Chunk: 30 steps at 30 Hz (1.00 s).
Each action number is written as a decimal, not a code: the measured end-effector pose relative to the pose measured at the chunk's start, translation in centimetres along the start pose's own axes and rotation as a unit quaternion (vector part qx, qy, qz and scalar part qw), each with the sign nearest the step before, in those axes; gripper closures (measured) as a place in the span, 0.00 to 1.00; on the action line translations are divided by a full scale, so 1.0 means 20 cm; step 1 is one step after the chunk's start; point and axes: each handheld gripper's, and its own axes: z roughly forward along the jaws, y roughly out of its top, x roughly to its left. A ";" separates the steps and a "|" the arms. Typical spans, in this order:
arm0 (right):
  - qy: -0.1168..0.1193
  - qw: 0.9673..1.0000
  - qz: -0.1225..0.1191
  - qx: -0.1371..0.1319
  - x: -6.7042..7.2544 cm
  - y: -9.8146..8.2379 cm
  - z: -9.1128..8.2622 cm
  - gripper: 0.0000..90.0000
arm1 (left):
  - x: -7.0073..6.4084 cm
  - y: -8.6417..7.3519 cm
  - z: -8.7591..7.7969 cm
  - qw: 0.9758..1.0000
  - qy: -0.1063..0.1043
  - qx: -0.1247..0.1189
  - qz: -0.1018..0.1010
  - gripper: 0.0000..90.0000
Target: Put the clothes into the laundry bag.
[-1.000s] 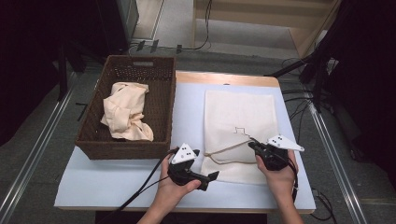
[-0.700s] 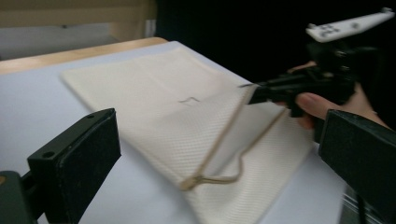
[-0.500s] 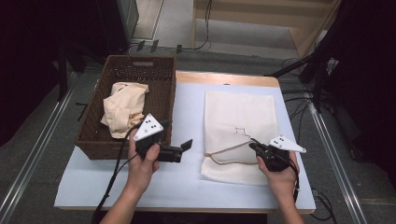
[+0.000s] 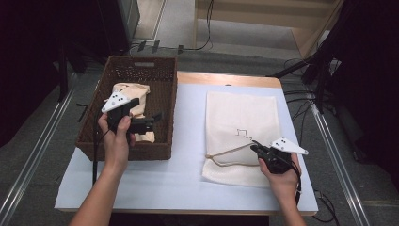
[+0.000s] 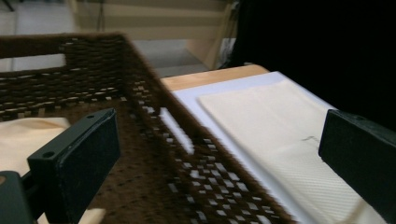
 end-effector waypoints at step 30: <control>0.004 1.000 -0.001 0.000 0.00 0.00 0.00 0.98 | 0.55 -0.01 0.38 0.966 0.190 0.170 -0.047 0.00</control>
